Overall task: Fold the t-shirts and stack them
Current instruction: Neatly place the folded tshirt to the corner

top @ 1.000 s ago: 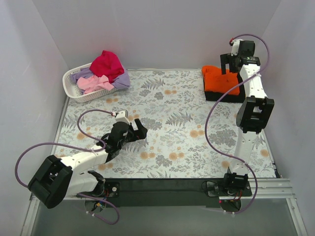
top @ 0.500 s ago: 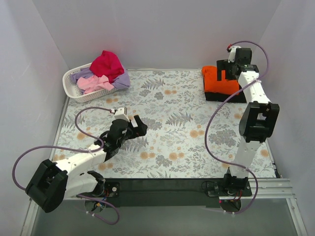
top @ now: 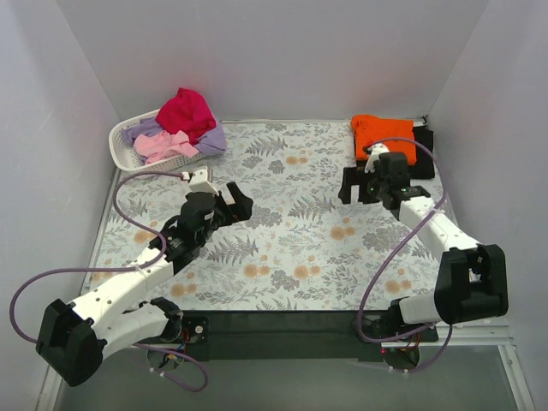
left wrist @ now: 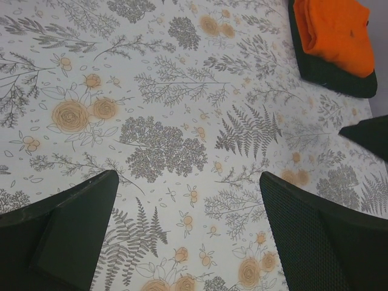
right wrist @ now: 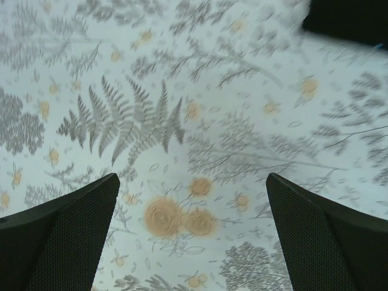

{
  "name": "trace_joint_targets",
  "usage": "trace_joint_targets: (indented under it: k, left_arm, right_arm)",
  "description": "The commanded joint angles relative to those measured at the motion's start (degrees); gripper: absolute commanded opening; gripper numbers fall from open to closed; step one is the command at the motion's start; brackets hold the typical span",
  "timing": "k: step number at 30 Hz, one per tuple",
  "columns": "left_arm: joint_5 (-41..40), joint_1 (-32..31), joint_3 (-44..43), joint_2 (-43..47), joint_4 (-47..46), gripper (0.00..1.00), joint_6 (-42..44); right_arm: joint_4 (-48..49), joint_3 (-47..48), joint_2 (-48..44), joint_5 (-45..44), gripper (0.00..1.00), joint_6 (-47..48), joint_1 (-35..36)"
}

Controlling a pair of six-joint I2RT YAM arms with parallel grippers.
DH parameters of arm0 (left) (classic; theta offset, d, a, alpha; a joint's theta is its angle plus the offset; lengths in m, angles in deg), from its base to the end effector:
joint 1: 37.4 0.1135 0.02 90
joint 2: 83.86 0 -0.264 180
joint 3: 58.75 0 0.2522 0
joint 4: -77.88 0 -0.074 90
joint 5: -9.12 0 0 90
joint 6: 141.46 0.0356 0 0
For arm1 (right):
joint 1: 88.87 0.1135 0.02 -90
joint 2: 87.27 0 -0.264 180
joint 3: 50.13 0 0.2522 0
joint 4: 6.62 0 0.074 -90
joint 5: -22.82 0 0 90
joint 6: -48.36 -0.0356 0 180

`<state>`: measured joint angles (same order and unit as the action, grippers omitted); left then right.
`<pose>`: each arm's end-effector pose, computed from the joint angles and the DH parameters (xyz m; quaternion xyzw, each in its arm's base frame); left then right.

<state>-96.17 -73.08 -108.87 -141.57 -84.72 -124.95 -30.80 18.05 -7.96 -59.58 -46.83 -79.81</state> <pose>0.1900 -0.1249 0.2576 -0.3384 0.7676 -0.3690 0.4001 0.3031 0.0531 0.2611 -0.0604 0.8848 0.1153 0.4475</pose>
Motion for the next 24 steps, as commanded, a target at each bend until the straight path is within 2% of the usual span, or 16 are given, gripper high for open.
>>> trace_joint_targets:
  k: [1, 5, 13, 16, 24]
  left_arm:
    - [-2.6, 0.4, -3.8, 2.7, 5.7, 0.95, 1.9]
    - [-4.3, 0.4, -3.4, 3.7, 6.8, 0.95, 2.0]
    - [-7.0, 0.4, -2.5, 4.8, 7.0, 0.95, 2.0]
    - [-7.9, 0.4, -2.3, 4.5, 6.9, 0.95, 2.2]
    - [-7.7, 0.4, -2.4, 4.8, 7.5, 0.95, 2.0]
  right_arm:
    - [4.8, -5.2, -2.9, -4.5, 0.98, -3.9, 4.5]
    - [4.8, -8.0, -6.2, -5.4, 0.98, -5.1, 7.1]
    - [4.8, -15.1, -12.0, -2.5, 0.98, -3.0, 7.2]
    - [4.7, -15.9, -12.2, -4.3, 0.98, -2.2, 7.2]
    - [4.7, -15.2, -10.5, -1.3, 0.98, -2.2, 7.1]
